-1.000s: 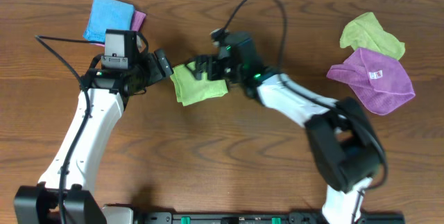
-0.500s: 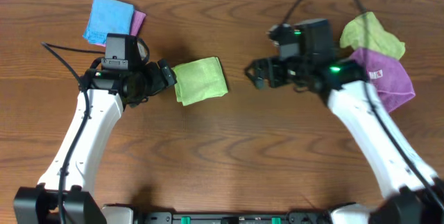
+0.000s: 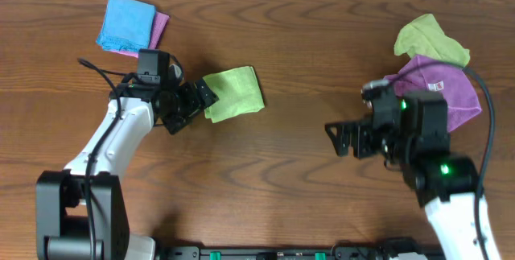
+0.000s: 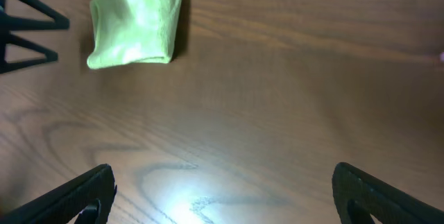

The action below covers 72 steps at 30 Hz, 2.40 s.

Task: Fold the cloth
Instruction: 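Grasp the folded green square with the left gripper and lift it, then carry the green square left and lower it onto the blue cloth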

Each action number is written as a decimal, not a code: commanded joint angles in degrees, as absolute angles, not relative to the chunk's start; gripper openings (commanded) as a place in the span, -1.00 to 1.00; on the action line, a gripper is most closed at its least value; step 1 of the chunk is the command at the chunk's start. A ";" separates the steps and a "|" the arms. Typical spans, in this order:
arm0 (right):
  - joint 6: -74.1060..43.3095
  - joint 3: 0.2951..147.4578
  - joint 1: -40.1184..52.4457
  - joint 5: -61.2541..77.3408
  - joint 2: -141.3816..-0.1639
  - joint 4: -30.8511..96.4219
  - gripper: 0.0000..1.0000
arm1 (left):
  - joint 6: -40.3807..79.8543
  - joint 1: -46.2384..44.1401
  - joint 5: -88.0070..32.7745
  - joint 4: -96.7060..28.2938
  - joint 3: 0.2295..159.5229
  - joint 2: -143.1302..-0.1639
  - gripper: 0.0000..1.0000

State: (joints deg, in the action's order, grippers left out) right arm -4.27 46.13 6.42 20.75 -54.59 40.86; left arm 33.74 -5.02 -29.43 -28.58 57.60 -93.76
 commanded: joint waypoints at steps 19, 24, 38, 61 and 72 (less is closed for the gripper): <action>-14.15 31.42 5.80 19.49 -28.45 46.74 0.99 | 40.64 -4.95 -34.59 -17.23 56.38 -107.11 0.91; -14.15 31.42 5.80 19.51 -28.45 46.76 0.98 | 42.09 -5.23 -34.65 -14.17 56.38 -109.40 1.00; -14.15 31.42 5.80 19.51 -28.45 46.76 0.99 | 45.50 -5.23 -37.10 4.23 60.84 -108.60 -0.88; -14.13 31.42 5.80 19.51 -28.45 46.76 0.98 | 42.39 6.35 -11.66 -2.26 93.34 -108.14 -0.88; -14.15 31.42 5.80 19.51 -28.45 46.76 0.99 | 38.30 8.78 -8.38 4.78 93.47 -112.36 -0.88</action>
